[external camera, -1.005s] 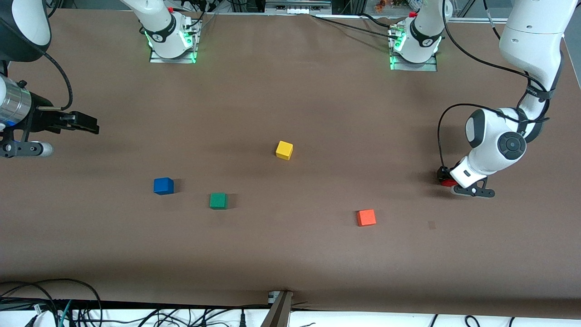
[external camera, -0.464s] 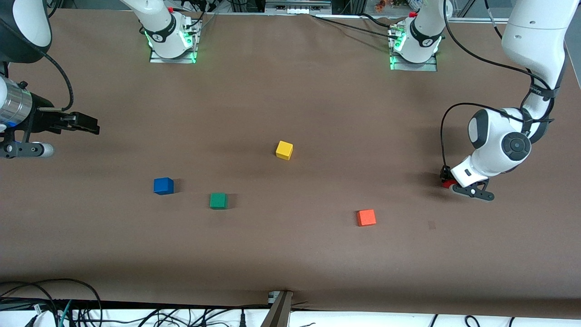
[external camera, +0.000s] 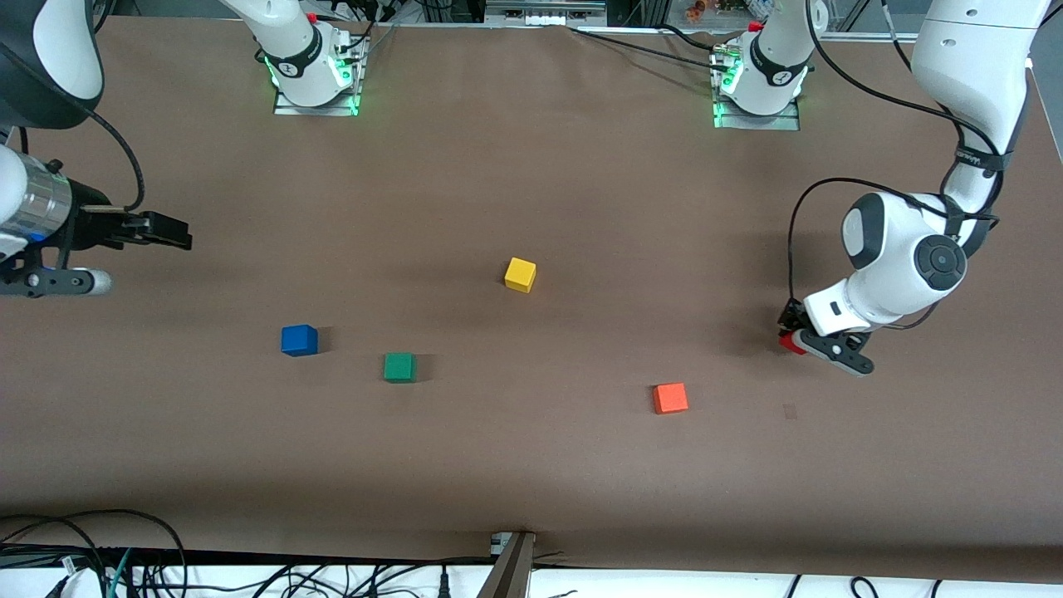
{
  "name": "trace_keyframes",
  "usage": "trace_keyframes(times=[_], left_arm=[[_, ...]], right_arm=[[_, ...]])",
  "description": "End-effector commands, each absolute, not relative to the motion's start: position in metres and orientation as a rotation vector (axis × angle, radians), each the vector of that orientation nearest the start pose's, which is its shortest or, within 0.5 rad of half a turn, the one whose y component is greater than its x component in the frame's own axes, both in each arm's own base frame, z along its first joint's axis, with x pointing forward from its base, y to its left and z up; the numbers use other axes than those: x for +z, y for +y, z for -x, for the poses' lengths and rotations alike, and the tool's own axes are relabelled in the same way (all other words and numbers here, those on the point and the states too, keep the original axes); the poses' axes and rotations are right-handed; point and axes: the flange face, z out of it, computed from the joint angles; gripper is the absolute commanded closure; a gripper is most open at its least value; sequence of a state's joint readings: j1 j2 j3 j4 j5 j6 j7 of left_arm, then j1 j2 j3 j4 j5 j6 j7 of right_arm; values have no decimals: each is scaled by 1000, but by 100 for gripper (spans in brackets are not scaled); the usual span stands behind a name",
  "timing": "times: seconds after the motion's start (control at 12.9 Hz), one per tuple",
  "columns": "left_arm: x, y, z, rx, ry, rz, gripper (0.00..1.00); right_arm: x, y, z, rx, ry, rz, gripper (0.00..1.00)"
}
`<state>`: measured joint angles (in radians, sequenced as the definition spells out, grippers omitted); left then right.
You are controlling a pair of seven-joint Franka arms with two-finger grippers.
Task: Pass red block to right arm, stack on blue
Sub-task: 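Carry the red cube to the middle while the right gripper reaches toward it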
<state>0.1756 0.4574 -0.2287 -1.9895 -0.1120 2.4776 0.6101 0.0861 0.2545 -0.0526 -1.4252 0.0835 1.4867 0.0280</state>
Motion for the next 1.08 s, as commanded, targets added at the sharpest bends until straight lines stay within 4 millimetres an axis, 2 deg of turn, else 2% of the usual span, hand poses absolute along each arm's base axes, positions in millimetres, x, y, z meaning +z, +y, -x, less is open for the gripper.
trace_keyframes(times=[0.0,0.15,0.31,0.39,0.54,0.62,0.85,1.0], left_arm=[[252,-51,-616,-263,1183,3191,100],[266,-79,-622,-395,1360,3186,100],[271,-109,-618,-480,1445,3224,100],[273,-126,-615,-528,1484,3253,100],[273,-172,-604,-667,1608,3323,100],[269,-183,-602,-734,1636,3351,100],[276,-229,-616,-1035,1736,3401,100],[267,-267,-624,-1140,1845,3447,100]], right_arm=[[519,52,-624,339,-10,2901,0],[491,65,-633,393,7,2787,0],[473,79,-643,389,-11,2646,0],[466,84,-646,378,-34,2595,0],[447,94,-651,403,-39,2468,0],[436,99,-654,421,-20,2405,0],[406,118,-662,463,37,2228,0],[369,129,-664,513,71,2094,0]])
